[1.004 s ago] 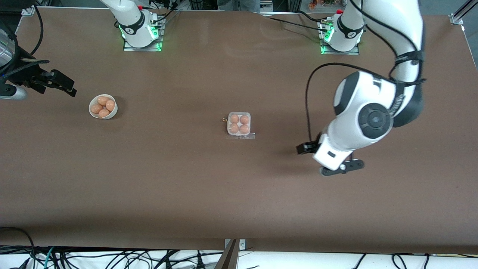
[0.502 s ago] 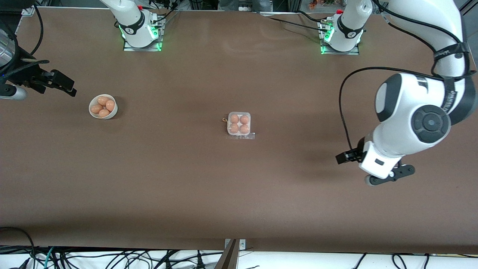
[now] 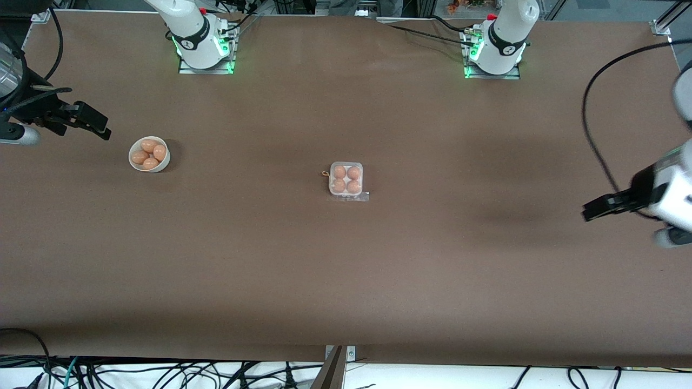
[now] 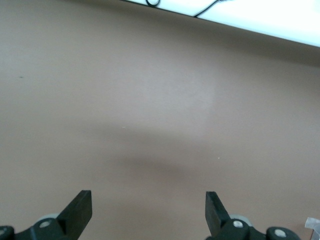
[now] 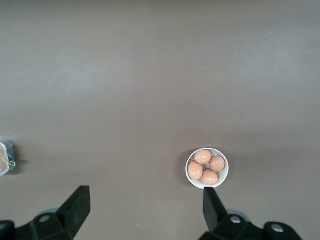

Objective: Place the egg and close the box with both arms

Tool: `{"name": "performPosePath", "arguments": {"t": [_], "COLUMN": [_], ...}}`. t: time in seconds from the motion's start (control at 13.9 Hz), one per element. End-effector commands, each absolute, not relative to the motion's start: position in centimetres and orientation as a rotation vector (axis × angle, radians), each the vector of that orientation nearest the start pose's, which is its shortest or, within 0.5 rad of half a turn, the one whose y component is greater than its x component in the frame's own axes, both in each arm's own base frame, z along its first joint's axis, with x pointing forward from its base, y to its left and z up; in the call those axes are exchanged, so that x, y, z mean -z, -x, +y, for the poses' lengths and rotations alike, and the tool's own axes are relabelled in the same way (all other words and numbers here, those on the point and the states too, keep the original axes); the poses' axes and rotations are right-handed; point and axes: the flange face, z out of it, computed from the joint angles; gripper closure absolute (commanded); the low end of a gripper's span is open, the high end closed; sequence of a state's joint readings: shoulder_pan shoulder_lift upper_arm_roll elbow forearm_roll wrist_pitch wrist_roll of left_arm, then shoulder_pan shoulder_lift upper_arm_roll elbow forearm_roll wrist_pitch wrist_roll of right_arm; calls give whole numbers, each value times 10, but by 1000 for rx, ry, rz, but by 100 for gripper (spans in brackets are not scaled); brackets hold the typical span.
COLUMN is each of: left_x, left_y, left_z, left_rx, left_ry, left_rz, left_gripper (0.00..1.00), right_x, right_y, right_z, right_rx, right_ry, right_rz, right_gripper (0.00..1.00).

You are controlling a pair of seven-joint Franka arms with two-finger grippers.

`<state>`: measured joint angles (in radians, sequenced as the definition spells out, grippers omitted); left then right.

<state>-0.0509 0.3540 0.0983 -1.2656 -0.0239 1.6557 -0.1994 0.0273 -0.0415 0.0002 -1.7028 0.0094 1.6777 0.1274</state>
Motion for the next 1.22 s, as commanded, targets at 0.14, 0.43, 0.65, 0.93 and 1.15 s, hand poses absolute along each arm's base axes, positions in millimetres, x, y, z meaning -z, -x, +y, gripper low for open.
{"name": "performPosePath", "arguments": {"t": [0.14,0.43,0.65,0.93,1.15], "left_x": [-580,-581,-582,-584,-583], "left_y": [-610,-584,-580,-576,-573], "left_z": [34,41,42,41,39], "left_rx": [33,1,-2,-26,-59], "left_ry": [3113,3120,3114,3107,3107], "left_rz": [-276,-251,-249,-234,-227], "left_gripper": [0,0,0,0,0], "right_x": [-597,-597,-597,-597,-597], "right_y": [-549,-549,-548,-548,-548], "right_z": [15,15,14,14,14], "right_rx": [34,34,31,31,31], "right_ry": [3138,3138,3138,3138,3138], "right_rz": [154,154,154,154,154], "right_gripper": [0,0,0,0,0]}}
